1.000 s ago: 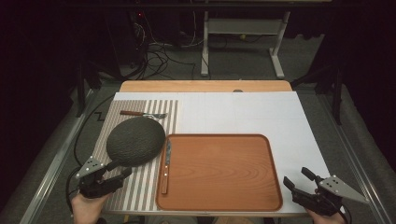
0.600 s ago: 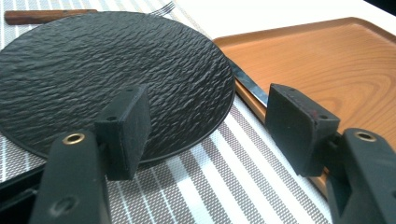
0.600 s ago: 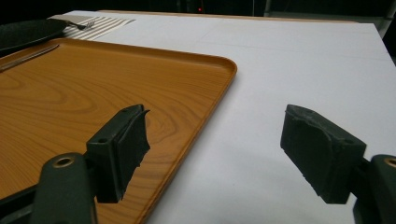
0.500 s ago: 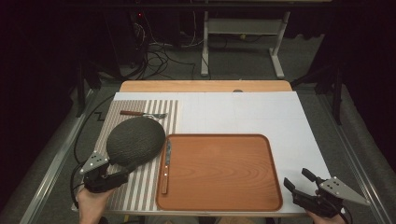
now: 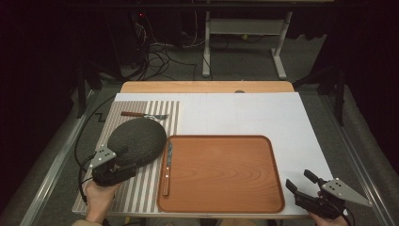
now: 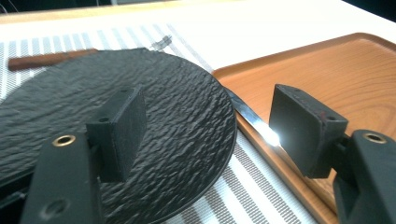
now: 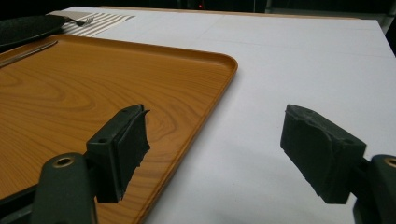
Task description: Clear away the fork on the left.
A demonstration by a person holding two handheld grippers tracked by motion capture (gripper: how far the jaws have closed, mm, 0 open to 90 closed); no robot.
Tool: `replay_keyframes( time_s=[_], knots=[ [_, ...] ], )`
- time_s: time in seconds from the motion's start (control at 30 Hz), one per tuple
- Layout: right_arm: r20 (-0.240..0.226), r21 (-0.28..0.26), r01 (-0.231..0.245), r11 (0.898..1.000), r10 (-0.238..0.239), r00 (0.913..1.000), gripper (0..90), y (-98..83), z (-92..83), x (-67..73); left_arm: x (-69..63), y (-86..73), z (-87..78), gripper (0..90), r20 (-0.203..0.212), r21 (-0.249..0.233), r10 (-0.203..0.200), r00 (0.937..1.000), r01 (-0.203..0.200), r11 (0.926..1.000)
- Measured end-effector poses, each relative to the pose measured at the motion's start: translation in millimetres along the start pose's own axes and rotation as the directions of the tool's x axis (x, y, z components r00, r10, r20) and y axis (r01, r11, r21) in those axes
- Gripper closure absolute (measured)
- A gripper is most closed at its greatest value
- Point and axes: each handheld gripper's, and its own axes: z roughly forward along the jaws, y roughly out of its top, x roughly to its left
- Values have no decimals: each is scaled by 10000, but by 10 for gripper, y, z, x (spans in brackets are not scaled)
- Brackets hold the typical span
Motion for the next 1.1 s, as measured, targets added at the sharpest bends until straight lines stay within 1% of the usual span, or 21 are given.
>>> replay_keyframes(
  time_s=[0.03, 0.1, 0.2, 0.27, 0.37, 0.4, 0.43, 0.47, 0.53, 0.57, 0.73, 0.77, 0.83, 0.87, 0.93, 1.0, 1.1],
  knots=[
    [-8, 29, 19, 10000, -19, 10000, 237, 1, 5, 0, -2, 14, 15, 259, -30, 10, 61, 10000, -61, 10000],
    [-16, 19, 13, 10000, -13, 10000, 237, 1, 4, 0, -10, 37, 49, 259, -259, 4, 36, 9997, -35, 10000],
    [-16, 13, 7, 10000, -7, 10000, 237, 1, 3, -1, -19, 67, 72, 259, -249, -20, 156, 9996, -156, 9999],
    [-12, 28, 19, 10000, -19, 10000, 237, 0, 7, -2, -36, 93, 86, 259, -273, -188, 316, 9991, -322, 9993],
    [0, 28, -3, 10000, 3, 10000, 237, 0, 3, -3, -53, 119, 115, 260, -182, -618, 487, 9986, -498, 9968],
    [10, 18, -7, 10000, 7, 10000, 237, -1, 3, -5, -58, 128, 129, 260, -151, -649, 463, 9988, -472, 9968],
    [16, 14, -10, 10000, 10, 10000, 237, -2, 3, -7, -62, 140, 148, 260, -101, -582, 401, 9991, -406, 9975],
    [19, 13, -21, 10000, 21, 10000, 237, -2, 3, -8, -67, 153, 169, 260, -126, -479, 421, 9990, -427, 9979],
    [3, 20, -11, 10000, 11, 10000, 237, -2, 5, -9, -80, 165, 211, 260, -347, -445, 758, 9965, -773, 9960],
    [-3, 22, -13, 10000, 13, 10000, 237, -2, 6, -8, -80, 173, 231, 260, -407, -439, 837, 9957, -855, 9954],
    [-23, 43, -44, 10000, 44, 10000, 236, -5, 4, -17, -45, 228, 315, 261, -520, -407, 623, 9967, -645, 9971],
    [-7, 44, -50, 10000, 50, 10000, 237, -6, 3, -20, -42, 242, 332, 261, -654, -287, 616, 9960, -636, 9976],
    [18, 14, -101, 9999, 100, 9999, 237, -5, 3, -22, -41, 272, 359, 261, -791, -74, 630, 9949, -637, 9979],
    [12, 15, -115, 9999, 115, 9999, 237, -4, 4, -24, -41, 286, 371, 261, -802, -75, 695, 9944, -703, 9975],
    [44, 31, -111, 9999, 111, 9999, 237, -4, 4, -23, -34, 300, 386, 261, -796, -273, 743, 9941, -766, 9967],
    [64, 14, -123, 9999, 123, 9999, 237, -5, 4, -23, -5, 318, 405, 261, -736, -357, 648, 9952, -676, 9971],
    [63, 33, -114, 9999, 114, 9999, 237, -6, 7, -28, 46, 344, 441, 263, -832, -345, 549, 9950, -580, 9977]
  ],
)
